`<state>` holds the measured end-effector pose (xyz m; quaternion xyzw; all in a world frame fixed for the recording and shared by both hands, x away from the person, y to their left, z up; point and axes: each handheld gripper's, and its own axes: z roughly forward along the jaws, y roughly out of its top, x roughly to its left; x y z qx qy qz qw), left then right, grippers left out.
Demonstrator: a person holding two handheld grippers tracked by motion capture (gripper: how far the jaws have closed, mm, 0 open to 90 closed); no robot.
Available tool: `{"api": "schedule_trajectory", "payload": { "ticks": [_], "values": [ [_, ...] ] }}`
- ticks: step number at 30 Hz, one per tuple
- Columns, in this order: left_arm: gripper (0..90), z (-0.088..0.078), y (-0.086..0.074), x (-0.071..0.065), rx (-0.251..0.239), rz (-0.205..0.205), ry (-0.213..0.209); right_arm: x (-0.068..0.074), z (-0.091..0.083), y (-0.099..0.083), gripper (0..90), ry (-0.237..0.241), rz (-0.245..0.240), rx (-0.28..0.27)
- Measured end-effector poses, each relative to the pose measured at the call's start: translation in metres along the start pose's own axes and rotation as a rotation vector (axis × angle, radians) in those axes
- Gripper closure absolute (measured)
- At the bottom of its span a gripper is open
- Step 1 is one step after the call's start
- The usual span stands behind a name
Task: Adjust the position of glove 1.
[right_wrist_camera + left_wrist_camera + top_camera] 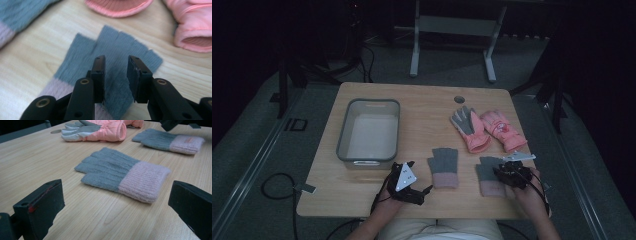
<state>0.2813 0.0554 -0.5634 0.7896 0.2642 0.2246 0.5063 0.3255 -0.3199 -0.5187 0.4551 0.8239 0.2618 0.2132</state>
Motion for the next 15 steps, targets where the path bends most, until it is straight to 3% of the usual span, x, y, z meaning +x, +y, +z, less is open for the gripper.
{"api": "schedule_trajectory", "payload": {
  "ticks": [6, 11, 15],
  "values": [
    [0.0, 0.0, 0.0, 0.0, 0.0, 0.002, 0.001, -0.002, 0.005, -0.003, 64.0, 0.065, 0.034, 0.002],
    [0.0, 0.0, 0.0, 0.0, 0.002, 0.0, 0.002, -0.002, 0.015, -0.012, 64.8, 0.057, 0.063, 0.011],
    [0.0, 0.0, 0.0, -0.001, -0.002, 0.004, 0.004, -0.002, 0.016, -0.017, 70.2, 0.059, 0.09, -0.017]
  ]
}}
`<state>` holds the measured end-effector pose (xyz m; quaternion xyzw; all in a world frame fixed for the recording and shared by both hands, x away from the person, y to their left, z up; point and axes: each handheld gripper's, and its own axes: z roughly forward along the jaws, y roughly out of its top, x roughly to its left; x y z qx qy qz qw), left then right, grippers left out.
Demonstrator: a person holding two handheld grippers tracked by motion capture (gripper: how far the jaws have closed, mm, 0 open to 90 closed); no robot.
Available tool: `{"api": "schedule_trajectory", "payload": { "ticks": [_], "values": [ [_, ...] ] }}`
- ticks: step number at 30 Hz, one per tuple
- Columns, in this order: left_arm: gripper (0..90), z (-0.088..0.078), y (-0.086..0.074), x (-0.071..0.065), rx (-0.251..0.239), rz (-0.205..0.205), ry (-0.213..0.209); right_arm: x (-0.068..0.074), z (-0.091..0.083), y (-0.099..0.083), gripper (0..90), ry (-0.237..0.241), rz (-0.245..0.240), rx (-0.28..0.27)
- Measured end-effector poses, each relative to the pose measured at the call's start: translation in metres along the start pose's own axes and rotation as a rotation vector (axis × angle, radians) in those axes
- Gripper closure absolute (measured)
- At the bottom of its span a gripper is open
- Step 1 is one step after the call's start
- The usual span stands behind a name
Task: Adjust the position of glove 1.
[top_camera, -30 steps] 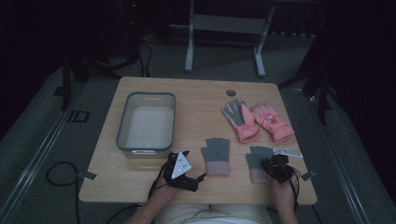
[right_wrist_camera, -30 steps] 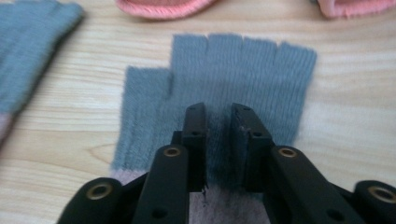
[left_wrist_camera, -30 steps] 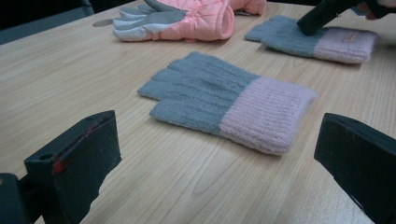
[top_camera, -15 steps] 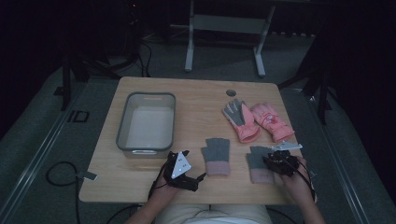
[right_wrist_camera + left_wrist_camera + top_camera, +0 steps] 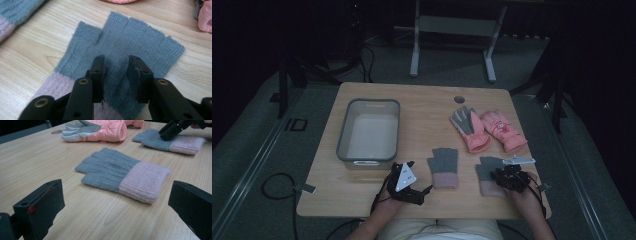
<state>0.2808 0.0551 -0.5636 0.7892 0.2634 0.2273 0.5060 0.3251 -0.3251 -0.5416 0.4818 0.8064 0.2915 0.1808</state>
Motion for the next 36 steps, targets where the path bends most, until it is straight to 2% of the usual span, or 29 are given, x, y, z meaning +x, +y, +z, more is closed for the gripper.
{"api": "schedule_trajectory", "payload": {
  "ticks": [5, 7, 13, 16, 20, 23, 25, 29, 32, 36],
  "values": [
    [0.0, 0.0, 0.0, 0.0, -0.001, 0.0, 0.001, 0.004, 0.001, 0.002, 80.8, -0.019, -0.008, 0.013],
    [0.0, 0.0, 0.0, 0.0, 0.0, -0.001, 0.0, 0.004, 0.0, 0.003, 83.3, -0.024, 0.002, 0.017],
    [0.0, 0.0, 0.0, 0.0, 0.0, -0.003, -0.001, 0.005, -0.001, 0.002, 85.1, -0.029, 0.054, 0.001],
    [0.0, 0.0, 0.0, 0.001, 0.002, -0.005, -0.002, 0.007, -0.007, 0.007, 85.4, -0.046, 0.06, -0.009],
    [0.0, 0.0, 0.0, 0.0, 0.0, -0.003, 0.0, 0.015, -0.02, 0.023, 85.4, -0.053, 0.071, -0.045],
    [0.0, 0.0, 0.0, 0.001, 0.0, -0.005, 0.0, 0.023, -0.03, 0.04, 85.4, -0.072, 0.058, -0.072],
    [0.0, 0.0, 0.0, 0.001, -0.002, -0.007, 0.0, 0.028, -0.036, 0.054, 85.4, -0.06, 0.071, -0.094],
    [0.0, 0.0, 0.0, 0.001, -0.002, -0.008, -0.001, 0.04, -0.045, 0.074, 85.5, -0.051, 0.061, -0.136],
    [0.0, -0.001, 0.0, 0.001, -0.003, -0.009, -0.003, 0.057, -0.049, 0.091, 85.5, -0.036, 0.043, -0.162],
    [0.0, -0.001, 0.0, 0.002, -0.009, -0.018, -0.003, 0.076, -0.045, 0.105, 85.5, -0.013, 0.007, -0.171]
  ]
}}
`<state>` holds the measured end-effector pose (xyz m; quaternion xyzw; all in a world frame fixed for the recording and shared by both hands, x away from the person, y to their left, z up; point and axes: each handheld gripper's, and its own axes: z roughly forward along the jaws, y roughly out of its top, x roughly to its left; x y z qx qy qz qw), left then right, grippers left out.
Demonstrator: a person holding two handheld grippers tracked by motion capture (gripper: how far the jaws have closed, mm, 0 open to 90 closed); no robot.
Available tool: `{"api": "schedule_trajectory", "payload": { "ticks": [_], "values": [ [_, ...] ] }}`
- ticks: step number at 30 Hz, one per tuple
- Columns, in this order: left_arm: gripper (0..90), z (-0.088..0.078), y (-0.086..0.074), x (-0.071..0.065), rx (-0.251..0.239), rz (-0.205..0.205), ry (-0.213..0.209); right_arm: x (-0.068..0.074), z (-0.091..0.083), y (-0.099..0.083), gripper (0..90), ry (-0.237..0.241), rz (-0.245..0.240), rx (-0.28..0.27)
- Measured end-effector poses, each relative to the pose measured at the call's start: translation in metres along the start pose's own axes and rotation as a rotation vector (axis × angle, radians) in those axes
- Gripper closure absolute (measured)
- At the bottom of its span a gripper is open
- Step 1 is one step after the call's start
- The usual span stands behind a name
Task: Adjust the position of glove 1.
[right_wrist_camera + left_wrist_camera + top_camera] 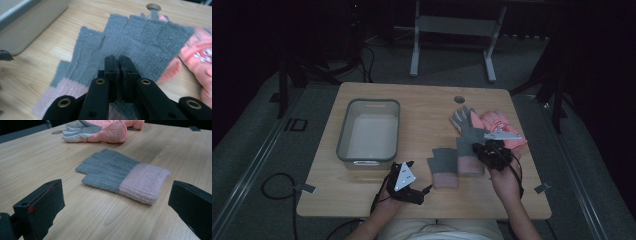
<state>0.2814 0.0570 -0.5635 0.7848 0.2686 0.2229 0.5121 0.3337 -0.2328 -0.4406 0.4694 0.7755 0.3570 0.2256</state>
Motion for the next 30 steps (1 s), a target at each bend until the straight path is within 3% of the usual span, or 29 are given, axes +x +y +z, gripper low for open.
{"api": "schedule_trajectory", "payload": {
  "ticks": [5, 11, 19, 30],
  "values": [
    [0.0, 0.0, 0.0, 0.0, -0.006, -0.004, -0.001, 0.026, 0.012, 0.007, 85.4, 0.045, -0.043, 0.009],
    [0.0, -0.001, 0.0, 0.002, -0.008, -0.01, -0.005, 0.042, 0.034, 0.003, 85.4, 0.091, -0.056, 0.047],
    [0.0, -0.001, -0.001, 0.002, -0.009, -0.015, -0.01, 0.049, 0.06, -0.012, 85.3, 0.121, -0.041, 0.112],
    [0.0, -0.001, 0.0, 0.001, -0.008, -0.006, -0.011, 0.052, 0.077, -0.025, 85.0, 0.129, -0.012, 0.151]
  ]
}}
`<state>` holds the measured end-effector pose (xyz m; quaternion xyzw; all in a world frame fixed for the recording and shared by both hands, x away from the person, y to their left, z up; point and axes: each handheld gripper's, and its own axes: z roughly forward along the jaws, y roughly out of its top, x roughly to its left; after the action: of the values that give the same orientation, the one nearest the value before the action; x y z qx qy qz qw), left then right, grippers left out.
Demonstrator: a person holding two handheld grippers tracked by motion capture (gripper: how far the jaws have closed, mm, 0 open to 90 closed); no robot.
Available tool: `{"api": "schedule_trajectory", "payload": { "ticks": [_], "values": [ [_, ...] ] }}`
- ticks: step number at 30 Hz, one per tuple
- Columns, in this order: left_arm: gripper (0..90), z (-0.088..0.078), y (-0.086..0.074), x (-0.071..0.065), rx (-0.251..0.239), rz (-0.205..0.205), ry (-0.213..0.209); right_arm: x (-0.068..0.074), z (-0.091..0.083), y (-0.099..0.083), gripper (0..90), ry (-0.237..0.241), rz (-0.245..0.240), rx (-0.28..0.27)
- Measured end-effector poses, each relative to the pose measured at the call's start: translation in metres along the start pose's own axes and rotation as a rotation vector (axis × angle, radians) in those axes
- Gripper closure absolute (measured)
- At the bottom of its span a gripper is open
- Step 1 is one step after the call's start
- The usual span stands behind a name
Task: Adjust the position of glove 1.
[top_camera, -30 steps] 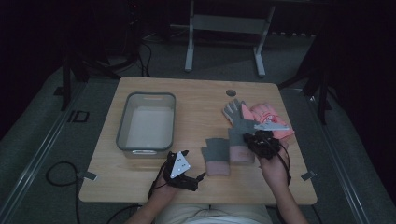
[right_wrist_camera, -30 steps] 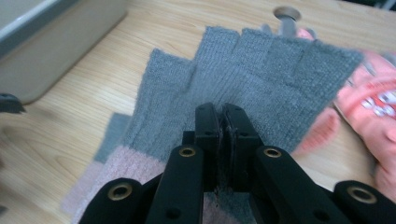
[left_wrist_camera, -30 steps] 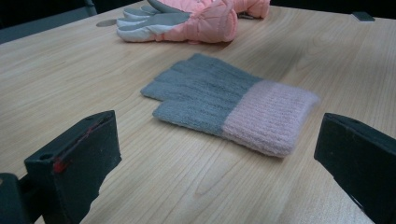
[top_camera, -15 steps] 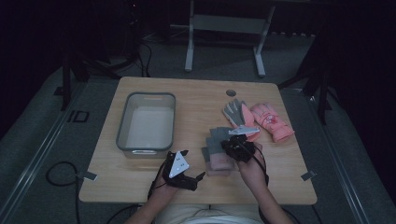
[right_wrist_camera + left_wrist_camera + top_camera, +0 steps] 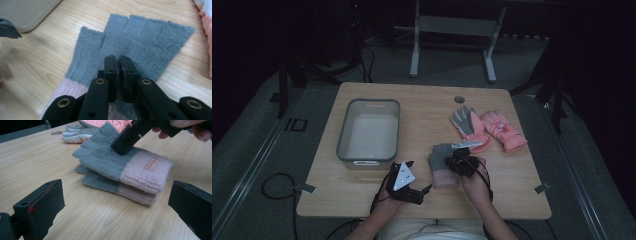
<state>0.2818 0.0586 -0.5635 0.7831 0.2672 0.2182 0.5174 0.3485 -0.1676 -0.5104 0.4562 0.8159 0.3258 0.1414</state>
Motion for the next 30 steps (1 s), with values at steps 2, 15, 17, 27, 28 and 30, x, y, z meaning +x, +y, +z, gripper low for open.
{"api": "schedule_trajectory", "payload": {
  "ticks": [2, 15, 17, 27, 28, 30],
  "values": [
    [0.0, 0.0, 0.0, 0.0, 0.003, -0.001, 0.001, -0.001, 0.003, -0.001, 84.9, 0.006, -0.008, 0.011],
    [0.0, 0.001, 0.0, 0.0, 0.008, -0.002, -0.005, -0.004, 0.018, -0.009, 83.1, 0.017, 0.02, 0.029],
    [0.0, 0.001, 0.0, 0.0, 0.011, 0.001, -0.004, -0.003, 0.02, -0.011, 82.0, 0.009, 0.007, 0.028],
    [0.0, 0.003, 0.001, -0.003, -0.002, 0.06, 0.085, -0.006, 0.014, -0.012, 71.5, 0.025, 0.009, 0.007],
    [0.0, 0.002, 0.003, -0.004, 0.002, 0.053, 0.098, -0.009, 0.01, -0.011, 71.0, 0.039, 0.006, -0.004],
    [0.0, 0.0, 0.009, -0.005, 0.011, 0.038, 0.087, -0.016, 0.002, -0.005, 70.7, 0.043, -0.008, -0.029]
  ]
}}
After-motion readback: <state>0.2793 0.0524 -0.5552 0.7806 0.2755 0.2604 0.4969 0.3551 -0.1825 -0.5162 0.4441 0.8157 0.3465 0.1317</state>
